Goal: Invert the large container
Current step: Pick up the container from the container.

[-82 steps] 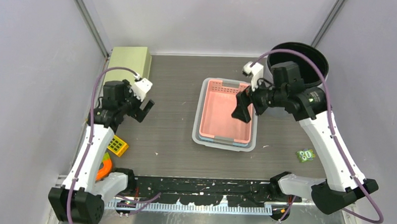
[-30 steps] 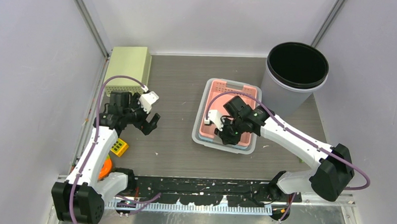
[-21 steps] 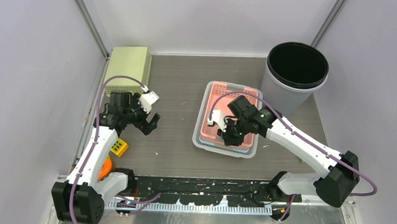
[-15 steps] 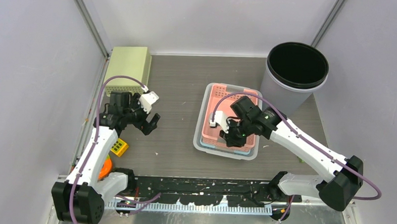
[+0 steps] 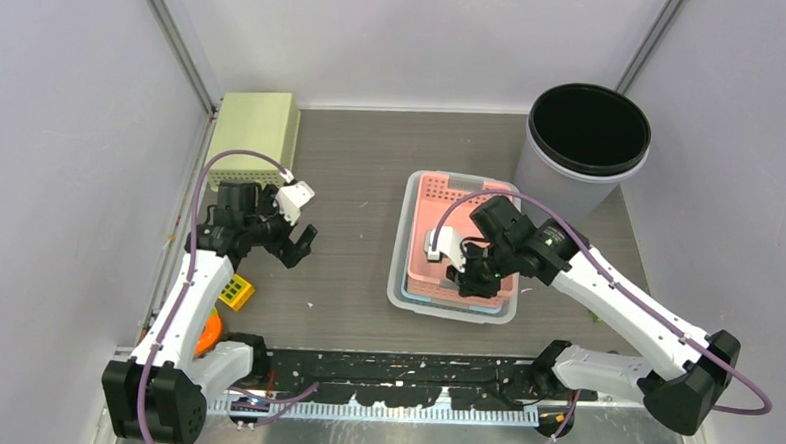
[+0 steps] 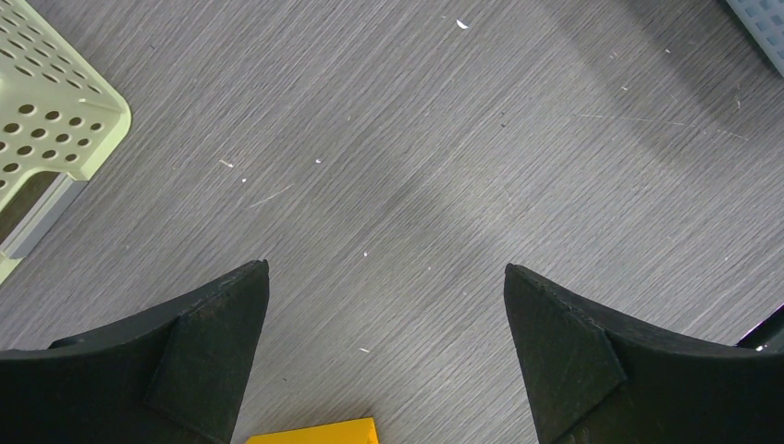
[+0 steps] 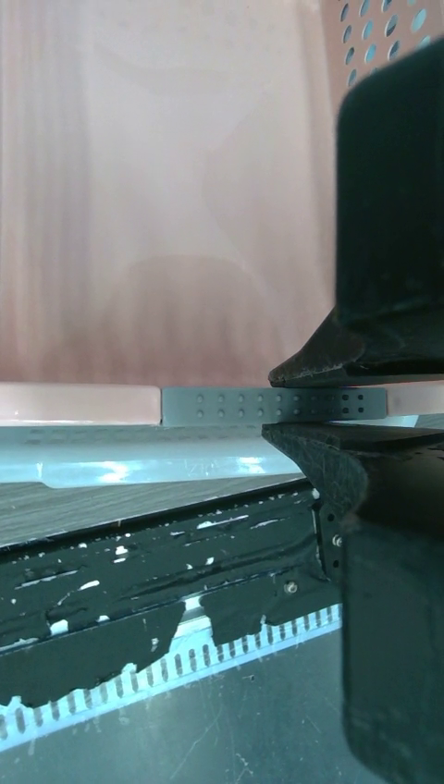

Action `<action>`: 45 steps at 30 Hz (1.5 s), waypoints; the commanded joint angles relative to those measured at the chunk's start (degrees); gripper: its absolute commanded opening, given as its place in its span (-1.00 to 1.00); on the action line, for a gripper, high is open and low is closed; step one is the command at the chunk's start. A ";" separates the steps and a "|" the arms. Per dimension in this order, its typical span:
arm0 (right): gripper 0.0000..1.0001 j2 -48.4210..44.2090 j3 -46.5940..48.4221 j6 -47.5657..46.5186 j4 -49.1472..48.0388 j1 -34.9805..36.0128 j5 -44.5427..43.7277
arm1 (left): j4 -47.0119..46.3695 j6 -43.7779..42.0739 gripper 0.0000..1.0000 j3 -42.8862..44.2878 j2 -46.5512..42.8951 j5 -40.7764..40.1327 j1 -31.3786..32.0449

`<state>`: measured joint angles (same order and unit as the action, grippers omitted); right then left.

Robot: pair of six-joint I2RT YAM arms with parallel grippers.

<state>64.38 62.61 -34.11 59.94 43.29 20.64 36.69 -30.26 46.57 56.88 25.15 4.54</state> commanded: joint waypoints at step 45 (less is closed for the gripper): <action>-0.99 25.07 40.49 66.49 -44.81 -1.73 50.27 | 27.02 -19.01 0.99 40.45 -0.75 31.98 0.16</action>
<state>89.41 108.40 2.17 54.26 42.63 63.55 60.47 -48.84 85.19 57.95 56.53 4.29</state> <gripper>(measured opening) 0.215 0.996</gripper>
